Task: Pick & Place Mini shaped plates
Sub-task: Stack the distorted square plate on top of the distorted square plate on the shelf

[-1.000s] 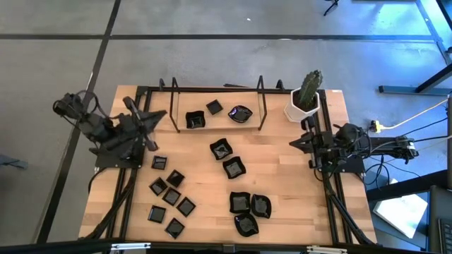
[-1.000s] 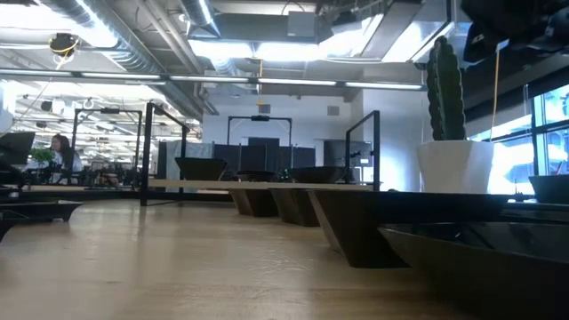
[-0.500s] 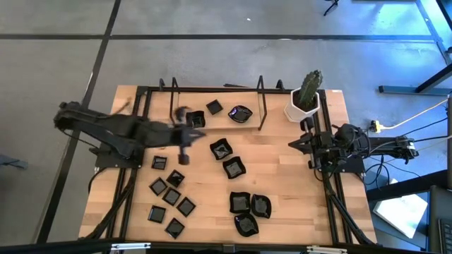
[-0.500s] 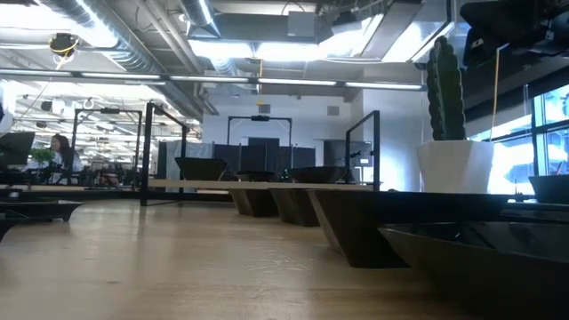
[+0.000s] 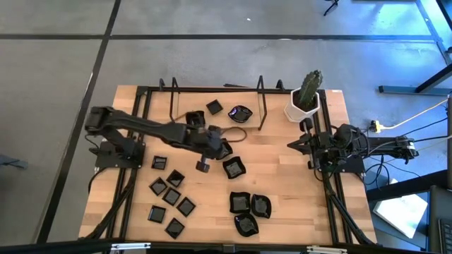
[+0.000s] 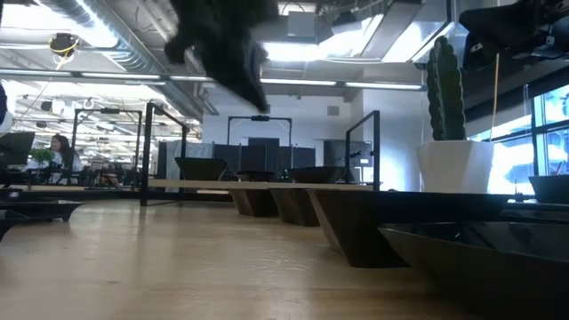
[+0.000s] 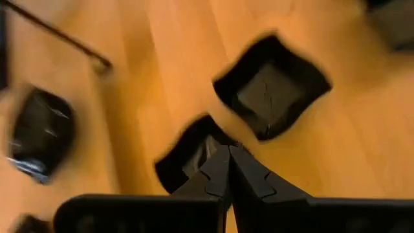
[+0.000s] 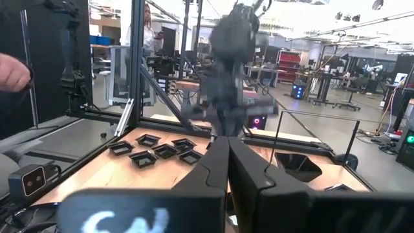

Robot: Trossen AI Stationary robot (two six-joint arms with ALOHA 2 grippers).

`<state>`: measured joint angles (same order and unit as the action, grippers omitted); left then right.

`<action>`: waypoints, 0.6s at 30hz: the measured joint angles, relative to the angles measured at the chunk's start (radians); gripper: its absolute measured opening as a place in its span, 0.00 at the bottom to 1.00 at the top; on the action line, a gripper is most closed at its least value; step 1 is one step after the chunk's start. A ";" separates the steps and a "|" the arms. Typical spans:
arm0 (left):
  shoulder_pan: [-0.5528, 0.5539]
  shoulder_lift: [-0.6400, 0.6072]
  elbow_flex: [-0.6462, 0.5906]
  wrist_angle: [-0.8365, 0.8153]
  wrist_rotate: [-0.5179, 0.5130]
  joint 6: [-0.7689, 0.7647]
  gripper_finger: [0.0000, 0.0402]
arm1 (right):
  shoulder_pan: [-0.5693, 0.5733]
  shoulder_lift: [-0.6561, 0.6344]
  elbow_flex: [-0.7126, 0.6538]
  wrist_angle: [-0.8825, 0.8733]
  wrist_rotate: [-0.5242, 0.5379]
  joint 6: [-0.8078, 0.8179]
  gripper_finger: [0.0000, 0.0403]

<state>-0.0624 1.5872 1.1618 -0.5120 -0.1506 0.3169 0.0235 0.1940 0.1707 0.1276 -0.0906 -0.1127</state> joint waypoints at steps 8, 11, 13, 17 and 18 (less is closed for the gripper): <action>0.038 0.140 0.000 -0.070 0.101 0.043 0.16 | 0.000 0.000 0.000 -0.001 -0.018 0.005 0.02; 0.033 0.163 0.000 -0.092 0.118 0.090 0.26 | 0.000 0.000 0.000 -0.001 -0.040 0.007 0.02; 0.024 0.173 0.000 -0.110 0.081 0.146 0.32 | 0.000 0.000 0.001 0.000 -0.044 0.006 0.02; 0.010 0.182 -0.008 -0.105 -0.049 0.227 0.41 | 0.000 0.000 0.001 0.000 -0.044 0.003 0.02; 0.007 0.182 -0.010 -0.115 -0.076 0.235 0.43 | 0.000 0.000 0.001 0.000 -0.044 0.004 0.02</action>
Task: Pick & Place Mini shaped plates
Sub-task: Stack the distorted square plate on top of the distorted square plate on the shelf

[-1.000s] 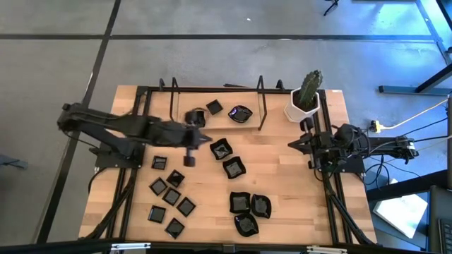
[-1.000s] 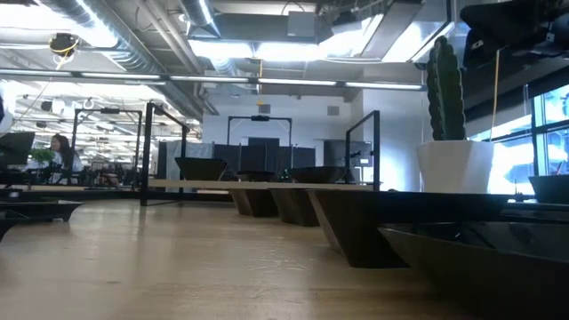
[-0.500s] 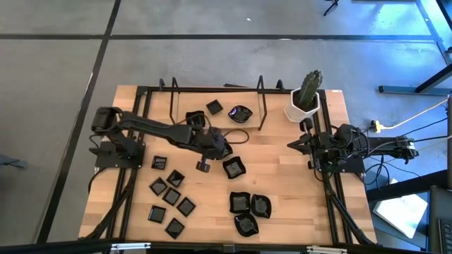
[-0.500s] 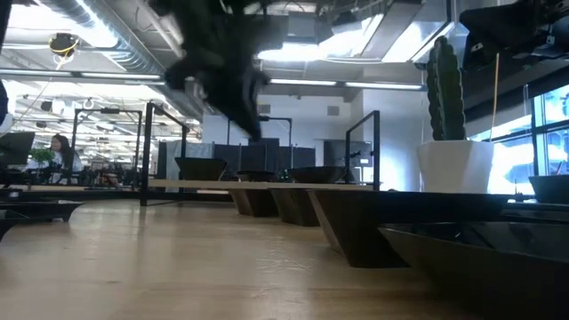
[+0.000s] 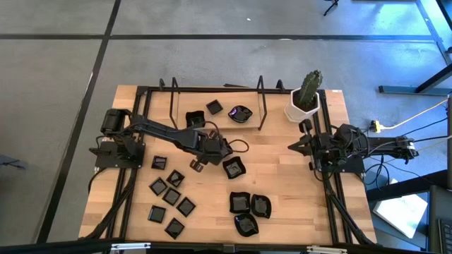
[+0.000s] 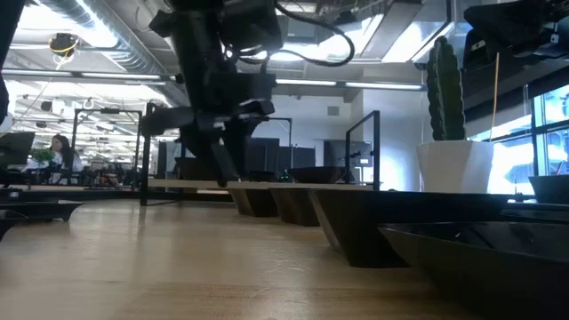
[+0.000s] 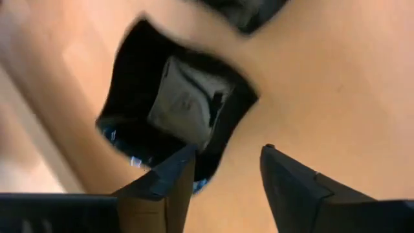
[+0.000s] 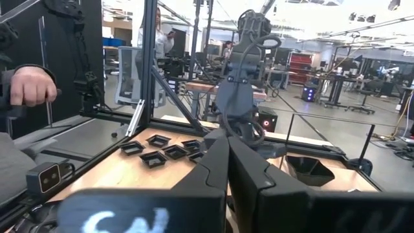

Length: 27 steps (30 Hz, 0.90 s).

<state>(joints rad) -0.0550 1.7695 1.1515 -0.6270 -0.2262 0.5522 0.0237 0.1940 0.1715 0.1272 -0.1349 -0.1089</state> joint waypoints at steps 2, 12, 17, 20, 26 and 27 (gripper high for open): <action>-0.002 0.006 0.001 0.010 -0.023 0.003 0.45 | 0.000 0.000 0.000 0.000 0.000 0.001 0.02; -0.002 0.075 0.000 0.031 0.011 0.056 0.47 | 0.000 0.000 0.000 0.000 0.000 0.000 0.02; -0.001 0.120 0.002 0.070 -0.012 0.084 0.47 | 0.000 0.000 0.000 0.000 0.000 0.000 0.02; 0.000 0.132 0.003 0.090 -0.045 0.092 0.46 | 0.000 0.000 0.000 0.000 0.000 -0.001 0.02; 0.000 0.124 0.002 0.073 -0.063 0.091 0.36 | 0.000 0.000 0.000 0.000 0.000 -0.004 0.02; 0.000 0.120 0.002 0.064 -0.067 0.091 0.33 | 0.000 0.000 0.000 0.000 0.000 -0.004 0.02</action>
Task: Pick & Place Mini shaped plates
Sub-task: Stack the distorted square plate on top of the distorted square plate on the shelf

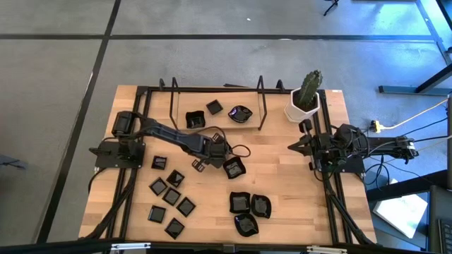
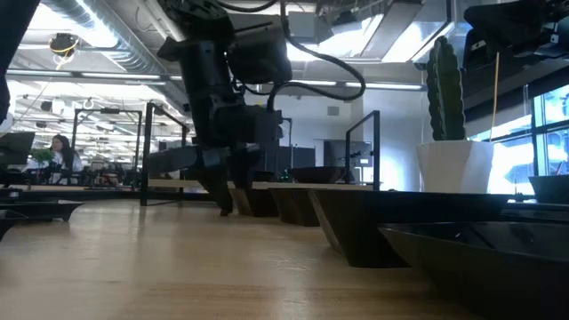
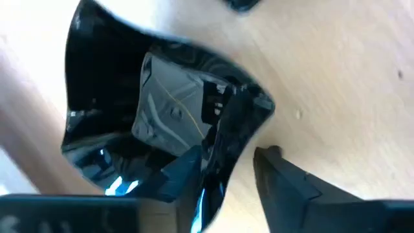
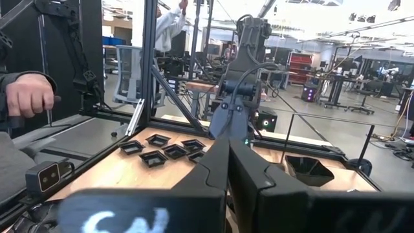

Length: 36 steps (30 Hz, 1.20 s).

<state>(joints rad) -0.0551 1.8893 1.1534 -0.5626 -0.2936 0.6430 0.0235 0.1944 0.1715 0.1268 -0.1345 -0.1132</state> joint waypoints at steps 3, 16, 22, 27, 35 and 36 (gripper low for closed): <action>-0.002 -0.005 0.003 0.005 -0.003 0.007 0.24 | 0.000 0.000 0.000 0.000 0.000 0.000 0.02; -0.053 -0.017 0.025 -0.166 -0.083 -0.044 0.01 | 0.000 0.000 0.000 0.000 0.000 0.000 0.02; -0.108 -0.068 0.166 -0.288 -0.143 -0.128 0.01 | 0.000 0.000 0.000 0.000 0.000 0.000 0.02; -0.139 -0.145 0.311 -0.414 -0.278 -0.341 0.01 | 0.000 0.000 0.000 0.000 0.000 0.003 0.02; -0.055 -0.304 0.348 -0.562 -0.256 -0.809 0.01 | 0.000 0.000 0.000 0.000 0.000 0.000 0.02; -0.037 -0.308 0.348 -0.568 -0.245 -0.831 0.01 | 0.000 0.000 0.000 0.000 0.000 0.000 0.02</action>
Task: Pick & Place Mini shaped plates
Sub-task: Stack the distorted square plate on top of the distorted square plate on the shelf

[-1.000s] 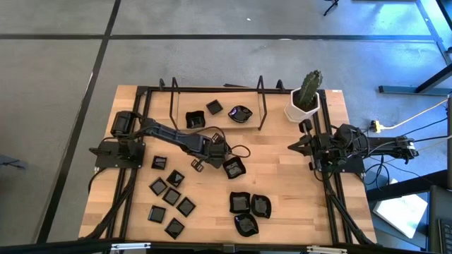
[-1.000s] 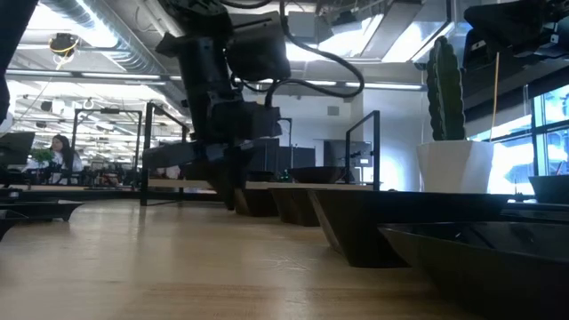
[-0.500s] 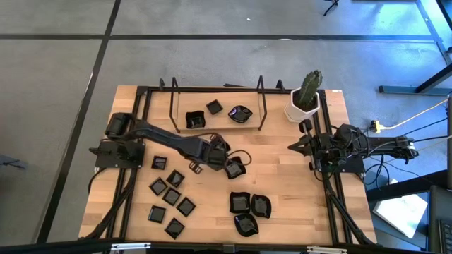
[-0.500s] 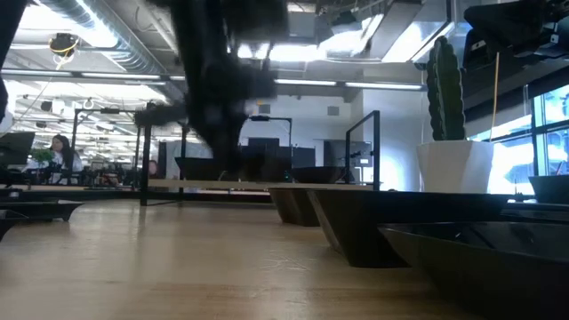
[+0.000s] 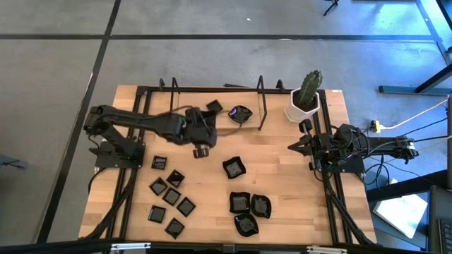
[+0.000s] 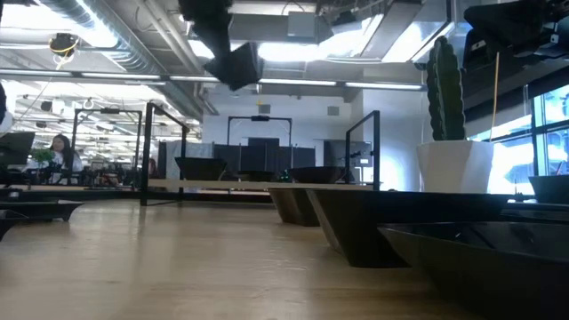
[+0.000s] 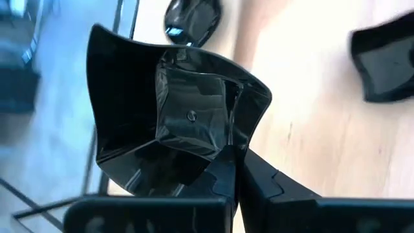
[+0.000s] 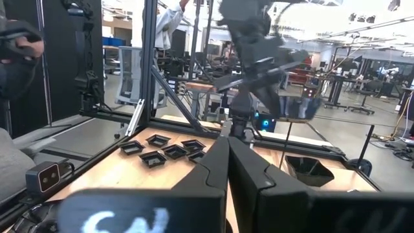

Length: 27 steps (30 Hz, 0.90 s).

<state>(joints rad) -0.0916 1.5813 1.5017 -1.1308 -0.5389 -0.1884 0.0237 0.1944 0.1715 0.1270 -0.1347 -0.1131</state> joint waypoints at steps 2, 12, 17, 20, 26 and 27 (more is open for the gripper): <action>0.039 0.003 0.000 -0.009 0.024 -0.016 0.01 | 0.000 0.000 0.000 0.001 0.000 0.000 0.02; 0.191 0.132 -0.001 -0.093 0.060 -0.035 0.01 | 0.000 0.000 0.000 0.001 0.000 0.000 0.02; 0.219 0.183 -0.002 -0.133 0.062 -0.044 0.01 | 0.000 0.000 0.000 0.001 0.000 0.000 0.02; 0.232 0.196 -0.022 -0.137 0.060 -0.049 0.01 | 0.000 0.000 0.000 0.000 0.000 0.000 0.02; 0.232 0.201 -0.078 -0.118 0.036 -0.005 0.01 | 0.000 0.000 0.000 -0.001 -0.001 0.000 0.02; 0.233 0.201 -0.084 -0.119 0.033 0.000 0.01 | 0.000 0.000 0.000 -0.001 -0.001 0.000 0.02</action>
<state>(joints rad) 0.1410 1.7821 1.4172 -1.2497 -0.5054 -0.1883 0.0238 0.1942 0.1715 0.1261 -0.1354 -0.1131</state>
